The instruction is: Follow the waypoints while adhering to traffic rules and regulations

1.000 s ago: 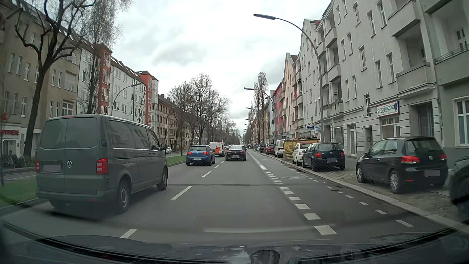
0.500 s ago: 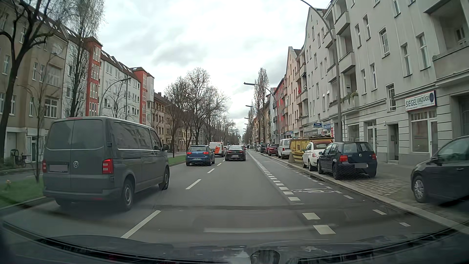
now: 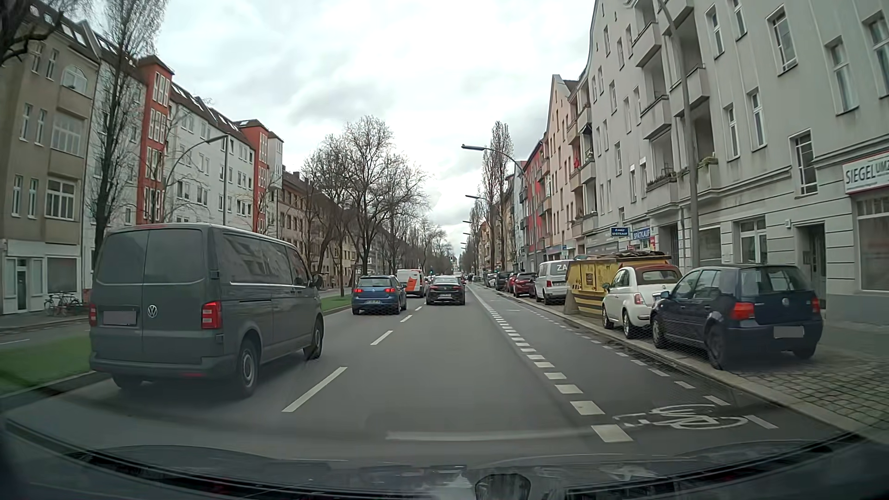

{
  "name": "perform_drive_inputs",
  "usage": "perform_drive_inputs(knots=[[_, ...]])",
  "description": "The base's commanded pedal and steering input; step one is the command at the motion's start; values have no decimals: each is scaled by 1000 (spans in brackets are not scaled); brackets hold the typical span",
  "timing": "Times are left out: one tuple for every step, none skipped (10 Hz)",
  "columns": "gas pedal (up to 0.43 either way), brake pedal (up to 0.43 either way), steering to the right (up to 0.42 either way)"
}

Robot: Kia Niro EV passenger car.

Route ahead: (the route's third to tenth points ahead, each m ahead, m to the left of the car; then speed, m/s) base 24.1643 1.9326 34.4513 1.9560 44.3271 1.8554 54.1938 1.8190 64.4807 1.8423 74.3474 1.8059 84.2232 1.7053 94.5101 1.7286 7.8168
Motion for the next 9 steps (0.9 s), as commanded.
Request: perform_drive_inputs(knots=[[59, 12, 0], [59, 12, -1], [59, 12, 0], [59, 12, -1], [59, 12, -1], [59, 12, -1], [59, 18, -1], [59, 12, -1], [59, 12, -1]])
